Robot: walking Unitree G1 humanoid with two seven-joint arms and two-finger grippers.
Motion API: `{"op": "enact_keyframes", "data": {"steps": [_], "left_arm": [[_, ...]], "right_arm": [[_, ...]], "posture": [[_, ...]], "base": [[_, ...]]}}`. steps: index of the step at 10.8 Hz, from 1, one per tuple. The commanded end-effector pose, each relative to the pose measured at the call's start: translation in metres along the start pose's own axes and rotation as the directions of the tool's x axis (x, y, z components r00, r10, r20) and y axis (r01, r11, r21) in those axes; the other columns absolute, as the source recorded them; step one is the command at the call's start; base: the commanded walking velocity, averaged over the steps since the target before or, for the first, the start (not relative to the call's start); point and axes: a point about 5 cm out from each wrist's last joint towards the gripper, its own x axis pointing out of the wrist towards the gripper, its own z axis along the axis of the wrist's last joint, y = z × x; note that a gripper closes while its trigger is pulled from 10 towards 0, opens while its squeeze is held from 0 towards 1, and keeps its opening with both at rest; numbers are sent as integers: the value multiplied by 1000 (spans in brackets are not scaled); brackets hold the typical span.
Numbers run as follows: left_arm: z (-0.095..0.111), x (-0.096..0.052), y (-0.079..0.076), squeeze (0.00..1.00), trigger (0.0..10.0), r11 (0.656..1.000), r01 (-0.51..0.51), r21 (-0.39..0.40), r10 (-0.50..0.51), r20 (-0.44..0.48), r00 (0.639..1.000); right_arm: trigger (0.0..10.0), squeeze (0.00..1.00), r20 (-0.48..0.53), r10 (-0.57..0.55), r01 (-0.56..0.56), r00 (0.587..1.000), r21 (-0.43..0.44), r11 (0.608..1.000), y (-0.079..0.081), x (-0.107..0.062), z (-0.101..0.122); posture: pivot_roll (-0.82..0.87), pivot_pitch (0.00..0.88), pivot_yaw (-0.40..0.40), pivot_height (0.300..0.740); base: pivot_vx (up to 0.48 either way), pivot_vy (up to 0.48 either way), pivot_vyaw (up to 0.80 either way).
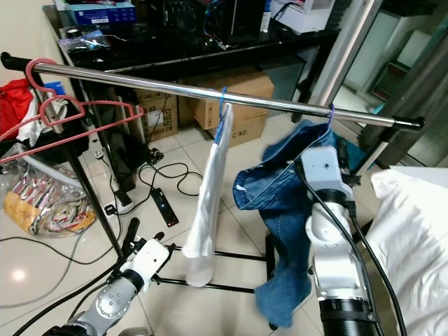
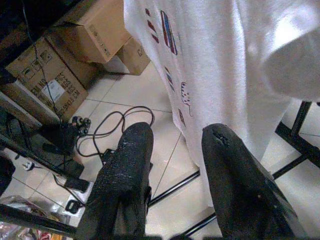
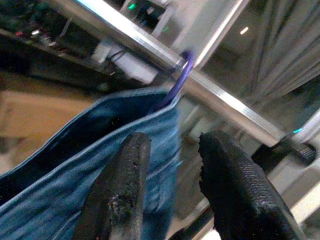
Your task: Hang hanger
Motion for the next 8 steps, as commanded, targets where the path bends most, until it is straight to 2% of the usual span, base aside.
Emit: {"op": "enact_keyframes", "data": {"steps": [1,2,3,4,6,7,8], "left_arm": [[2,1,-3,0,10000,1000,18,10,-18,7,1000],[7,2,0,0,10000,1000,2,18,-3,48,999],[18,7,-2,0,10000,995,27,99,-39,122,992],[22,8,-5,0,10000,988,50,146,-71,144,987],[42,12,-7,0,10000,943,76,325,-170,270,948],[48,12,-5,0,10000,920,62,387,-196,317,928],[57,9,1,0,10000,881,0,473,-216,401,890]], "right_arm": [[10000,0,-47,52,-50,998,37,998,1,-3,-7],[10000,0,-78,81,-75,994,78,994,4,-5,-8],[10000,0,-91,108,-99,990,98,990,8,-6,-8],[10000,0,-92,111,-102,990,94,990,8,-5,-8],[10000,0,-93,88,-81,992,70,994,3,-1,-7],[10000,0,-87,71,-66,994,62,996,0,0,-6],[10000,0,-79,65,-61,995,55,997,-1,1,-4]], "posture": [[145,1,-68,740],[146,2,-68,740],[146,2,-68,740],[146,2,-68,740],[151,2,-69,740],[151,1,-70,740],[152,0,-70,740]], "base": [[0,0,0],[0,0,0],[0,0,0],[0,0,0],[0,0,0],[0,0,0],[0,0,0]]}}
